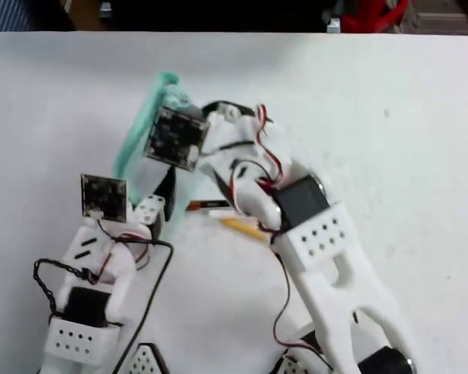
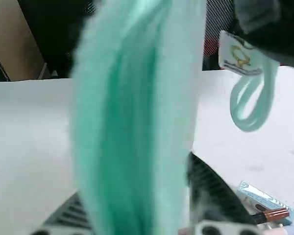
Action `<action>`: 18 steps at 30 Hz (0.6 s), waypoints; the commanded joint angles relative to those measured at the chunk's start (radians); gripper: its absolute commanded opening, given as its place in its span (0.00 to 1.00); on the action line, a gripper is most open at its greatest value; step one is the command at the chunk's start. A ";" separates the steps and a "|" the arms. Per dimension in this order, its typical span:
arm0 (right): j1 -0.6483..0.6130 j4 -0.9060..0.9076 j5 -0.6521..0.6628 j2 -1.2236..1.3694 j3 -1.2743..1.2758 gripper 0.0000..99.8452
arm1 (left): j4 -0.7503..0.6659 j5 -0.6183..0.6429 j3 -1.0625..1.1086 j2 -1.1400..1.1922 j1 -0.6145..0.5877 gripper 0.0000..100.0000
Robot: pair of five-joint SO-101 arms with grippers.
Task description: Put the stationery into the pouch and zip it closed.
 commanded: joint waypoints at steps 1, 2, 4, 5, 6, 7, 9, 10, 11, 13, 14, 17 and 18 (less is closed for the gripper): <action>0.016 0.004 0.011 -0.065 0.038 0.02 | -0.011 0.018 -0.057 -0.012 -0.016 0.18; 0.018 0.005 0.009 -0.067 0.046 0.02 | -0.031 0.020 -0.057 -0.012 -0.016 0.17; 0.019 0.007 0.006 -0.065 0.054 0.02 | -0.057 0.020 -0.055 -0.012 -0.021 0.13; 0.024 0.015 0.005 -0.065 0.054 0.02 | -0.061 0.018 -0.058 -0.012 -0.022 0.09; 0.033 0.019 0.005 -0.065 0.054 0.02 | -0.061 0.017 -0.058 -0.013 -0.022 0.03; 0.041 0.018 0.003 -0.065 0.054 0.02 | -0.060 0.015 -0.058 -0.013 -0.022 0.01; 0.054 0.018 0.003 -0.065 0.052 0.02 | -0.058 0.015 -0.057 -0.013 -0.019 0.03; 0.059 0.019 0.003 -0.065 0.052 0.02 | -0.058 0.015 -0.057 -0.013 -0.018 0.02; 0.061 0.027 0.003 -0.065 0.054 0.02 | -0.058 0.015 -0.057 -0.013 -0.016 0.02; 0.053 0.061 0.003 -0.074 0.052 0.02 | -0.058 0.015 -0.055 -0.013 -0.016 0.02; 0.047 0.085 0.002 -0.076 0.051 0.02 | -0.058 0.015 -0.055 -0.013 -0.016 0.02; -0.018 0.157 0.002 -0.076 0.046 0.02 | -0.058 0.014 -0.052 -0.013 -0.016 0.02; -0.042 0.176 0.002 -0.076 0.046 0.02 | -0.058 0.002 -0.051 -0.013 -0.016 0.02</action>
